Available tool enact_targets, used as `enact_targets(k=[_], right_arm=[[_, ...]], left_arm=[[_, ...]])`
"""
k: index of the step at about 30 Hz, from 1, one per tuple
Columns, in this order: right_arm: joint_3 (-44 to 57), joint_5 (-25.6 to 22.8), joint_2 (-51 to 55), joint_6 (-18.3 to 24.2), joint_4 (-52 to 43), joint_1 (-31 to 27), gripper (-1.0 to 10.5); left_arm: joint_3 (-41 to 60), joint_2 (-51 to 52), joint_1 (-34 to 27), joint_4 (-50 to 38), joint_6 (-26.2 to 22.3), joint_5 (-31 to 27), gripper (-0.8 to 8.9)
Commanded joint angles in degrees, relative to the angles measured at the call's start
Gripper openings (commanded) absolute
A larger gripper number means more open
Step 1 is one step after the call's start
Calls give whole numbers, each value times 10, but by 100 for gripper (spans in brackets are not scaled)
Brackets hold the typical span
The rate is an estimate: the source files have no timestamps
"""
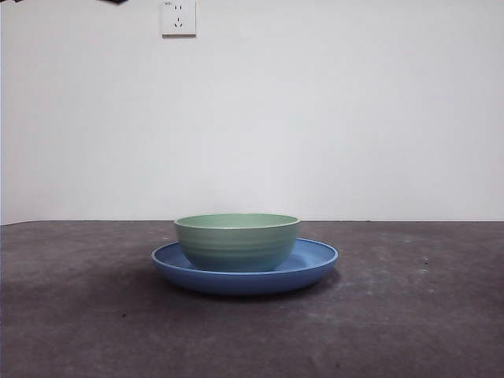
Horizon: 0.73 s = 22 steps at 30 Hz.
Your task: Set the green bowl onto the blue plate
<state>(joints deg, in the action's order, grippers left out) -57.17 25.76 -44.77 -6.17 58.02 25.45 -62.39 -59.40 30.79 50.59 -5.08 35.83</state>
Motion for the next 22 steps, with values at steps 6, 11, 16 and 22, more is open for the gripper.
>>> enact_targets(k=[6,11,16,22], right_arm=[[-10,-3,-4,6,-17,4,6],[-10,-3,-4,6,-25,4,6],[-10,-3,-4,6,-25,4,6],[-10,-3,-4,7,-25,4,6]], left_arm=[[-4,-4,3,-5,-7,2,9],[-4,-4,3,-5,-7,2,9],[-4,-4,3,-5,-7,2,9],[-4,-4,3,-5,-7,2,9]])
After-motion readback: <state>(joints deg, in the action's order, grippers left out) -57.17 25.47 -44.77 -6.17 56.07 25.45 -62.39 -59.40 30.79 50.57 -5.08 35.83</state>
